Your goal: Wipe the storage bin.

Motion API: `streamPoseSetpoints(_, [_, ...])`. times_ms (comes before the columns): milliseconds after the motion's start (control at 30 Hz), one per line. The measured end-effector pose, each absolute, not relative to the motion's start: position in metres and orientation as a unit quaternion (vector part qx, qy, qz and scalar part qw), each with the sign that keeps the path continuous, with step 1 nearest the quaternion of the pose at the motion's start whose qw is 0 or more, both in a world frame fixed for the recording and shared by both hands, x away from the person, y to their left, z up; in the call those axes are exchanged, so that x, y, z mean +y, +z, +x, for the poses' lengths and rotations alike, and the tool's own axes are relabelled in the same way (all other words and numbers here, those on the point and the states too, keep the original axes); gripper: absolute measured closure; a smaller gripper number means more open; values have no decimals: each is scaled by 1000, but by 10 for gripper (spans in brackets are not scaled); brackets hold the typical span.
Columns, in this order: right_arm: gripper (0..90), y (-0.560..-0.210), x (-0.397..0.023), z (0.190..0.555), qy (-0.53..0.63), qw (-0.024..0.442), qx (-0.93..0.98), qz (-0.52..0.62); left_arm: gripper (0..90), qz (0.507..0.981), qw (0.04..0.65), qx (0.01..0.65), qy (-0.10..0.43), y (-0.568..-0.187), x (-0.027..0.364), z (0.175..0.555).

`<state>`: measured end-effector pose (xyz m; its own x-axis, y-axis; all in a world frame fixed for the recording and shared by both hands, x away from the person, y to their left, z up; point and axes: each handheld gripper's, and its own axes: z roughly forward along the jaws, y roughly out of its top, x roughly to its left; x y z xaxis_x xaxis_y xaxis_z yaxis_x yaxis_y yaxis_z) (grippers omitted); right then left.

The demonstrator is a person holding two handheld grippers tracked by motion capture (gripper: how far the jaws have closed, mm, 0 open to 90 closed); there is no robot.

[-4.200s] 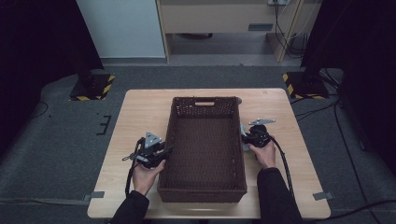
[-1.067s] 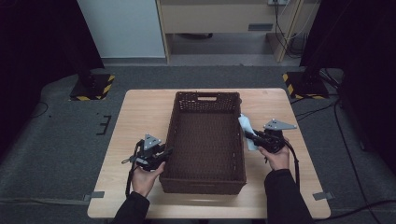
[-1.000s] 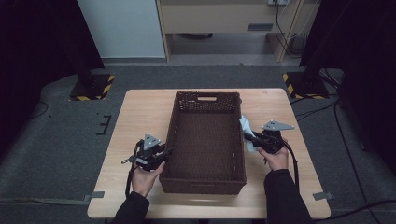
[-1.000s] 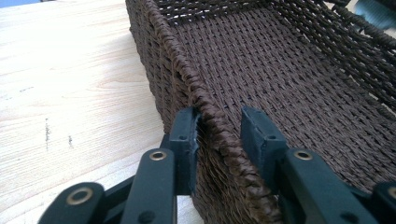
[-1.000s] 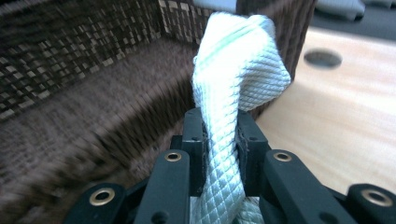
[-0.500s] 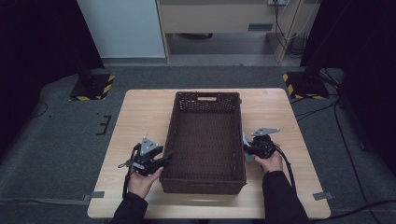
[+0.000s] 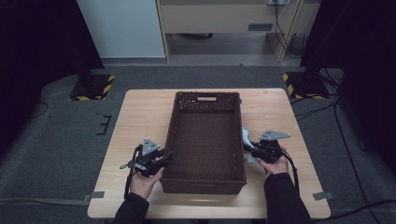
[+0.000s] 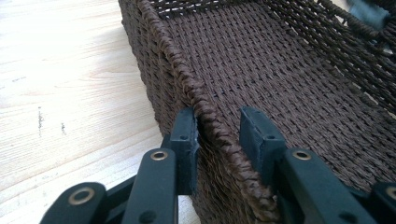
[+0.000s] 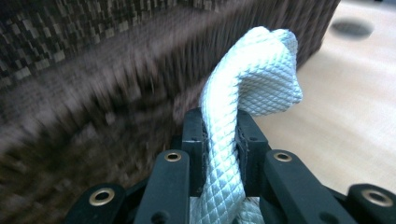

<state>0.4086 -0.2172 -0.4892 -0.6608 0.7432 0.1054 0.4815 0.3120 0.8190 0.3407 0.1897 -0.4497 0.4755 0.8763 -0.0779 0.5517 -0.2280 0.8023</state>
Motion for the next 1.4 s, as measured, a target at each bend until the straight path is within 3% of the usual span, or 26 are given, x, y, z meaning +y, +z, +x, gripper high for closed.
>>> streamPoseSetpoints(333, [776,-523,-209,420,366,114,830,406,687,752,409,475,205,-451,190,348])
streamPoseSetpoints(633, [776,-470,-229,408,494,187,763,371,686,750,409,476,208,-451,188,354])
streamPoseSetpoints(800, [776,-473,-230,408,489,181,768,372,677,748,412,477,209,-451,189,355])
streamPoseSetpoints(1200, [775,-524,-209,421,372,114,829,401,542,751,412,468,218,-450,192,353])
streamPoseSetpoints(1400, [774,-509,-212,414,392,128,822,392,495,753,422,460,208,-448,195,346])
